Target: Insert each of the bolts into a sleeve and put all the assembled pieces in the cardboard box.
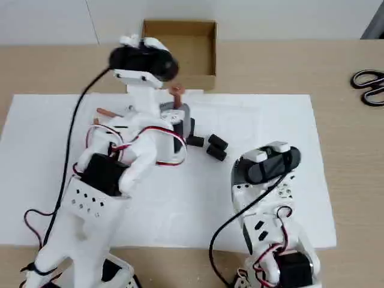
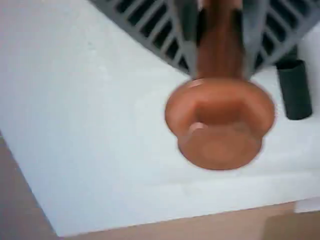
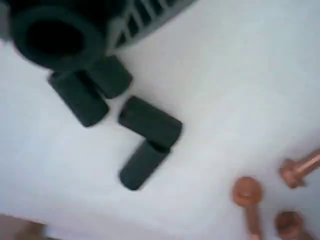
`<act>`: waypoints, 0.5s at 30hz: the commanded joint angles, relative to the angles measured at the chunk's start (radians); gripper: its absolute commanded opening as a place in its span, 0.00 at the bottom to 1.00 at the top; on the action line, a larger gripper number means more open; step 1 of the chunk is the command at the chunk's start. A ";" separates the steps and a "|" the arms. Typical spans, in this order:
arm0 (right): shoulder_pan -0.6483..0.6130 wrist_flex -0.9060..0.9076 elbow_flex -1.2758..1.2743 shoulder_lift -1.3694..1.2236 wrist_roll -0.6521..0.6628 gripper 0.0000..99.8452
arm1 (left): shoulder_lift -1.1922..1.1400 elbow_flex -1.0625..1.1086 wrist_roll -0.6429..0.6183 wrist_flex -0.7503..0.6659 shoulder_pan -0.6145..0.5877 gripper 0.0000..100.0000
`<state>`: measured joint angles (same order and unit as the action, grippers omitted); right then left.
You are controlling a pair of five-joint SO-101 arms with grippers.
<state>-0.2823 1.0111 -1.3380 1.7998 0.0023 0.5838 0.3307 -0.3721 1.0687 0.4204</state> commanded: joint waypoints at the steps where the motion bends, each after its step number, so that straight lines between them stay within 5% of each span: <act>1: -0.058 -0.024 0.009 0.016 0.003 0.00 | 0.032 -0.005 0.011 -0.031 0.048 0.01; 15: -0.139 -0.065 0.009 0.015 -0.155 0.00 | 0.037 0.012 -0.038 -0.103 0.178 0.01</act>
<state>-0.4173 0.9851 -1.3380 1.8029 -0.1220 0.5838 0.3383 -0.3751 1.0303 0.5984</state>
